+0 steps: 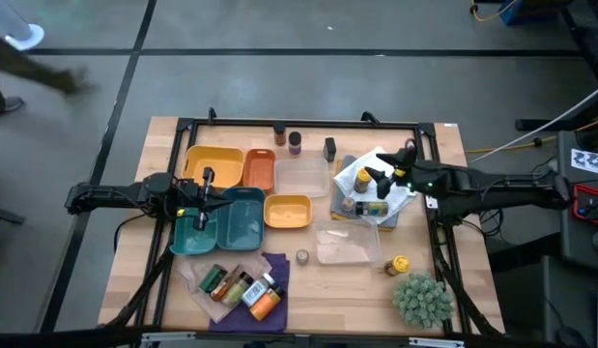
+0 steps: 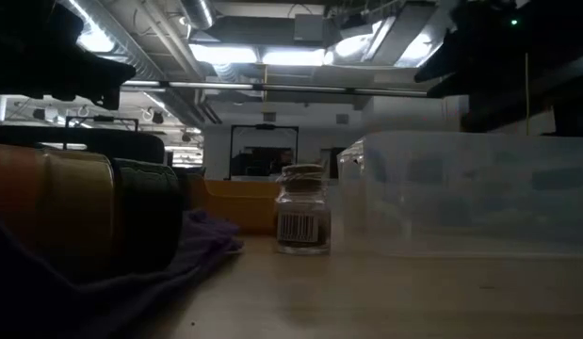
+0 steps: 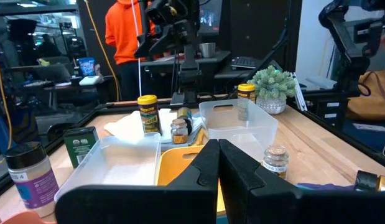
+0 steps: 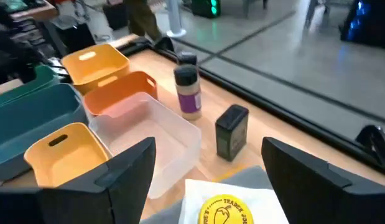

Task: Sort spices by type
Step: Put the top yellow spice bottle into the top transparent bin

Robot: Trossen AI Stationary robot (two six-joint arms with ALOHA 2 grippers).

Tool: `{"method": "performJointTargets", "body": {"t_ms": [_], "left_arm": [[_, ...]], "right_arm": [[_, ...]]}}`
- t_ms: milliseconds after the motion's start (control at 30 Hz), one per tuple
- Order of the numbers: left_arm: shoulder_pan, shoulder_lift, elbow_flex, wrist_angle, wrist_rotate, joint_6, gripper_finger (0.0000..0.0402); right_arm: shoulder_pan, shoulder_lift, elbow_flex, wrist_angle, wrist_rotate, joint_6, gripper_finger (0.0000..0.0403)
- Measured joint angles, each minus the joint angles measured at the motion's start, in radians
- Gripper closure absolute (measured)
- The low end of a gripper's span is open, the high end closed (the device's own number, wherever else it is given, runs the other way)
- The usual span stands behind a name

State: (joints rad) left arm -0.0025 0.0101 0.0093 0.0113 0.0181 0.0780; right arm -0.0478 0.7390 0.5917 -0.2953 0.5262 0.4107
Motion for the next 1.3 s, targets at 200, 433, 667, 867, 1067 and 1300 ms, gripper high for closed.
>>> {"method": "performJointTargets", "body": {"t_ms": [200,433,667,867,1067,1300], "left_arm": [[0.0,0.0,0.0,0.0,0.0,0.0,0.0402],[0.0,0.0,0.0,0.0,0.0,0.0,0.0402],[0.0,0.0,0.0,0.0,0.0,0.0,0.0402],[0.0,0.0,0.0,0.0,0.0,0.0,0.0402],[0.0,0.0,0.0,0.0,0.0,0.0,0.0402],[0.0,0.0,0.0,0.0,0.0,-0.003,0.0402]], "right_arm": [[-0.122,0.107,0.025,-0.014,-0.142,0.015,0.0109],[-0.22,0.237,0.066,-0.028,-0.258,0.01,0.0109],[-0.229,0.364,0.13,-0.107,-0.258,-0.014,0.0109],[-0.228,0.436,0.231,-0.244,-0.258,-0.023,0.0109],[-0.228,0.486,0.356,-0.416,-0.3,-0.023,0.0109],[-0.228,0.553,0.479,-0.592,-0.355,-0.014,0.0109]]}}
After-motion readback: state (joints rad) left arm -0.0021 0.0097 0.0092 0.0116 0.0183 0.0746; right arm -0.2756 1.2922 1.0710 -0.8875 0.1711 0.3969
